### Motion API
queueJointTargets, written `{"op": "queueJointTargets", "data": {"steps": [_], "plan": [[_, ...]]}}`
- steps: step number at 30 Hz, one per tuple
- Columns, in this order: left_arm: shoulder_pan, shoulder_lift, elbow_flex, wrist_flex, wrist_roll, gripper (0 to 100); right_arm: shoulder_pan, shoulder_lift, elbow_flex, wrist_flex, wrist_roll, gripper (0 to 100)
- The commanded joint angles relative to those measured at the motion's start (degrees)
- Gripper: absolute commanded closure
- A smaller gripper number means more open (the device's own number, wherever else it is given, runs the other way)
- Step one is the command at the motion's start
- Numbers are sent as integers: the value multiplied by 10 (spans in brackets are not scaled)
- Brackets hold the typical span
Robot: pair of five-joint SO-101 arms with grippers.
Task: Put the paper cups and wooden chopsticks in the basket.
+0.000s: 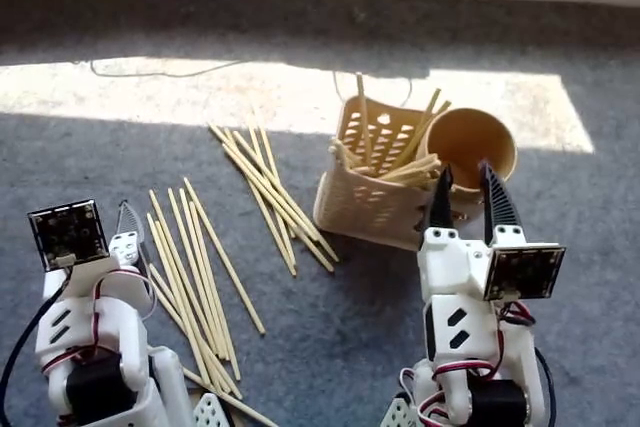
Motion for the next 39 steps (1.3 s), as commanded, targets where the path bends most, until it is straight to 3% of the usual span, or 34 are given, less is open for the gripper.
{"op": "queueJointTargets", "data": {"steps": [1, 15, 19, 24, 31, 39], "plan": [[9, 0, -4, 2, -5, 836, 19, 0, -39, 10, 5, 840], [9, 0, 0, 2, -4, 836, -25, 0, -122, 84, 4, 835], [9, 0, 0, 8, -4, 836, -25, 0, -191, 86, -41, 833], [10, 0, 0, 15, -4, 836, -25, 0, -253, 101, -51, 759], [10, -4, 23, 11, -4, 835, -22, 6, -317, 107, -48, 756], [19, -4, 73, 10, -3, 835, 104, 68, -322, 138, -50, 756]]}}
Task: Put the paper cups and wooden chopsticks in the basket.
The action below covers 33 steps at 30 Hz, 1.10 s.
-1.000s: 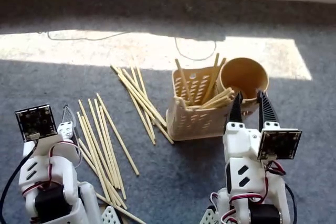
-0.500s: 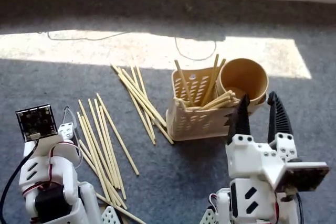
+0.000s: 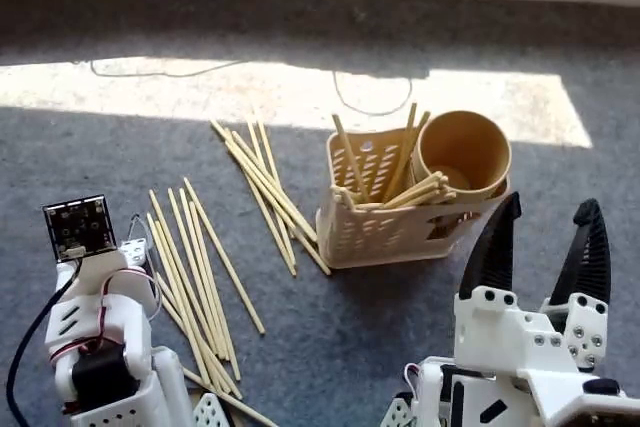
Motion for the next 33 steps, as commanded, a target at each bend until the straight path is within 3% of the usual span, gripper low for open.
{"op": "queueJointTargets", "data": {"steps": [1, 7, 15, 24, 33], "plan": [[26, -4, 14, -4, -3, 835, 49, 76, -19, 40, -4, 756], [37, -4, 31, -4, -3, 836, 91, 255, -101, 122, -5, 756], [36, -4, 57, -4, -6, 836, 90, 463, -314, 240, -5, 756], [36, -4, 58, -4, -6, 836, 15, 691, -496, 377, -2, 755], [36, -4, 65, -4, -7, 836, -25, 800, -534, 400, -1, 755]]}}
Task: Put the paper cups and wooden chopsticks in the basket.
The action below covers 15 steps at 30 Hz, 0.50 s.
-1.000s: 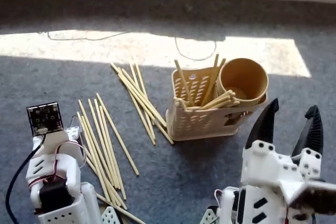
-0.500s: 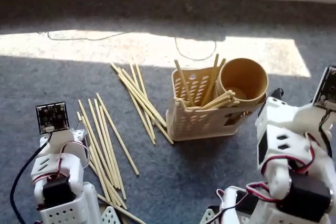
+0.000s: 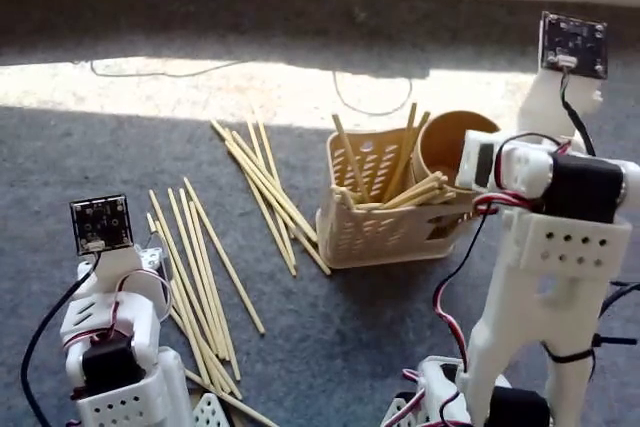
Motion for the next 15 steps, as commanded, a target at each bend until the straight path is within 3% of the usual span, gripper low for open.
{"op": "queueJointTargets", "data": {"steps": [1, 12, 15], "plan": [[12, -4, -4, -4, -4, 836, -10, 26, -19, 4, 0, 756], [11, -4, -3, -4, -4, 836, 3, 99, 29, -8, 1, 759], [11, -4, -2, -4, -4, 836, 22, 116, 32, -37, 1, 849]]}}
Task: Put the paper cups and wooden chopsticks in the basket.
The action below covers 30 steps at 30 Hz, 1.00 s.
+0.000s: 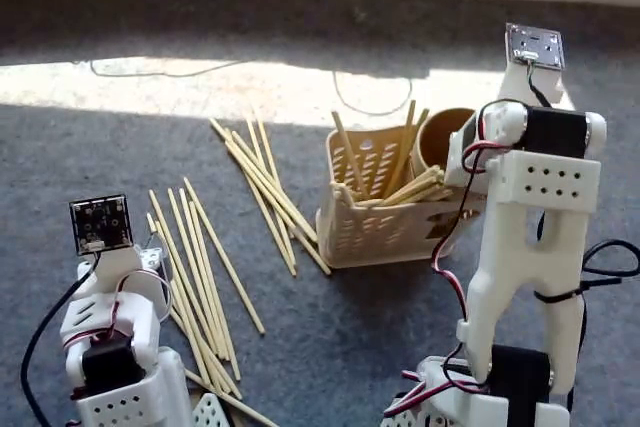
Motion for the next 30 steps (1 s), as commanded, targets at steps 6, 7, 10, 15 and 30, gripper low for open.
{"op": "queueJointTargets", "data": {"steps": [6, 7, 10, 15, 30], "plan": [[10, -4, -2, -4, -4, 836, 49, 10, -1, -63, 1, 992], [10, -4, -2, -4, -4, 836, 57, 10, -3, -63, -4, 995], [10, -4, -2, -4, -4, 836, 86, 10, -5, -65, -13, 994], [9, -4, -2, -4, -4, 836, 126, 11, -3, -101, -106, 994], [9, -4, -2, -4, -4, 836, 126, 5, -3, -105, -192, 878]]}}
